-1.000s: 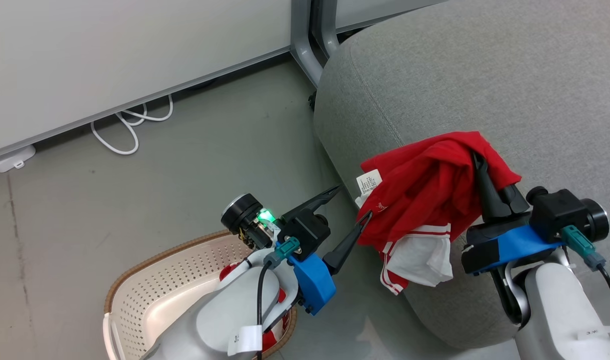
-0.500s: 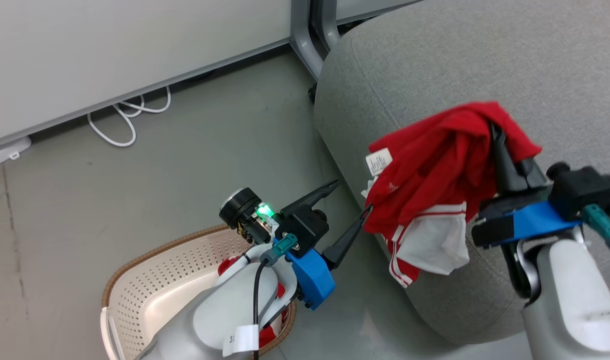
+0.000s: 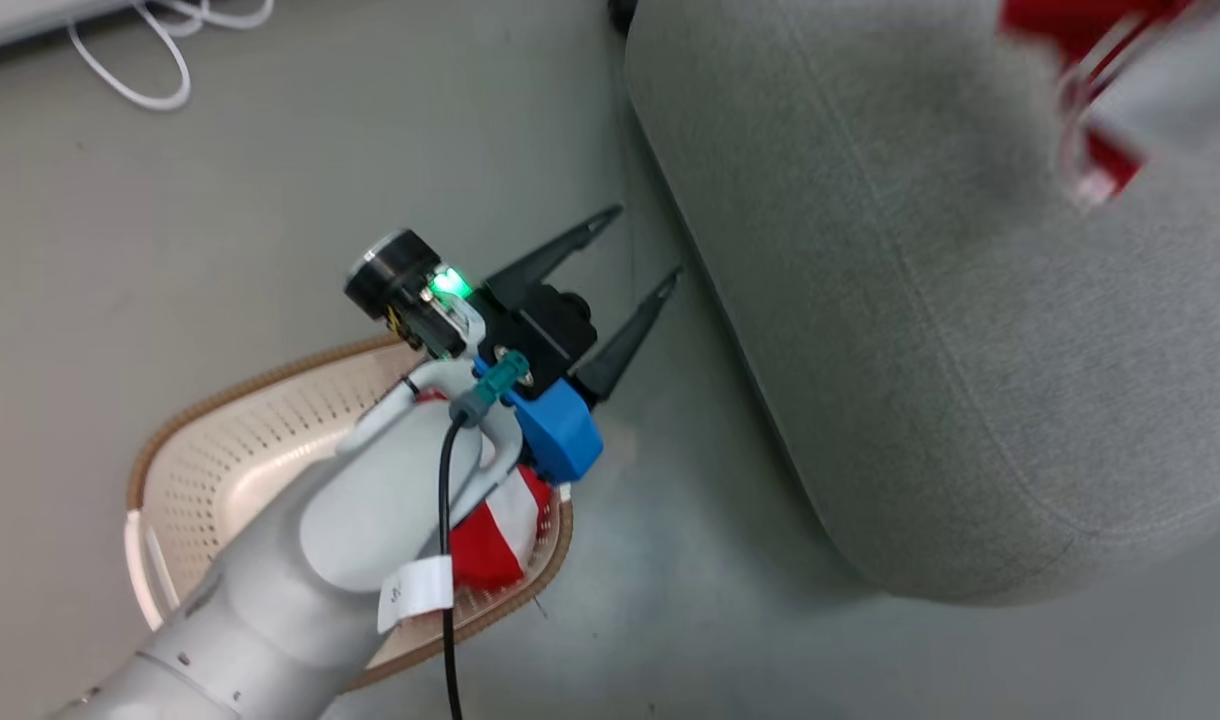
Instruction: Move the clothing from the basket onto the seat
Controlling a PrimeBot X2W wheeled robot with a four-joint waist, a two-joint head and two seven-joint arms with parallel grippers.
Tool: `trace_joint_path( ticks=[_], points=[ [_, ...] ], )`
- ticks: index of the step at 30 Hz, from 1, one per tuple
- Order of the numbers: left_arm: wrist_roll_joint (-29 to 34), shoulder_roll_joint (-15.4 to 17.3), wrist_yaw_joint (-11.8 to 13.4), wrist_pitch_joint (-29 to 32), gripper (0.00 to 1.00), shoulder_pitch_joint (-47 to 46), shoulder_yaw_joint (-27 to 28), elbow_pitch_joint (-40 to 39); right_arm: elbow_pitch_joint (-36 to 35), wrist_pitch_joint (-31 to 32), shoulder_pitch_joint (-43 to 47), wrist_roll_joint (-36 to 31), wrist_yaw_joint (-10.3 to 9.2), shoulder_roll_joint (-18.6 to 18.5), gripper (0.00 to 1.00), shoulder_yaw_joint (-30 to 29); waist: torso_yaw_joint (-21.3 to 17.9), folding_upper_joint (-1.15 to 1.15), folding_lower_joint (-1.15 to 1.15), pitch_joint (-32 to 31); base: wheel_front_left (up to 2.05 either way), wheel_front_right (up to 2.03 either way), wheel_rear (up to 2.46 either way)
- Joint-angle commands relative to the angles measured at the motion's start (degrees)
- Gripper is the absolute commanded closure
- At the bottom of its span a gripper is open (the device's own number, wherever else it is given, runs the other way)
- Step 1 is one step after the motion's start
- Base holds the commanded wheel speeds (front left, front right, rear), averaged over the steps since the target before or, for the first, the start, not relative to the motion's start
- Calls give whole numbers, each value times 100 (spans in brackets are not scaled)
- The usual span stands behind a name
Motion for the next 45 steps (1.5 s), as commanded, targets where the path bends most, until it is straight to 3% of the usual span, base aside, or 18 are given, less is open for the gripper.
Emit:
trace_joint_path(
  ticks=[1,7,12,31,38,39,40,45],
  points=[
    [46,90,27,13,0,-175,42,-51,-70,-25,-245,18,1,-149,100,-161,-29,0,0,618,0,0,0],
    [186,285,56,133,0,-526,37,-273,6,-25,-931,180,0,-1055,100,-940,-72,0,0,1201,0,0,0],
    [245,423,58,258,0,-684,1,-515,416,-25,-891,210,1,-1285,100,-1355,-118,0,0,1570,0,0,0],
    [212,808,157,634,0,-660,-103,-1130,2485,-25,64,-169,0,-205,100,-1581,-123,0,0,2067,0,0,0],
    [190,863,191,687,0,-706,-101,-1232,2977,-25,123,-241,1,29,100,-1578,-67,0,0,2121,0,0,0],
    [180,869,206,673,0,-699,-99,-1228,2953,-25,129,-231,1,43,78,-1611,-63,0,0,2100,0,0,0],
    [173,868,220,655,0,-685,-101,-1226,2878,-25,153,-230,1,52,0,-1639,-59,0,0,2072,0,0,0],
    [102,734,269,471,0,-553,-133,-1131,2424,-25,605,-175,0,206,0,-1702,-15,0,0,1762,0,0,0]
  ],
)
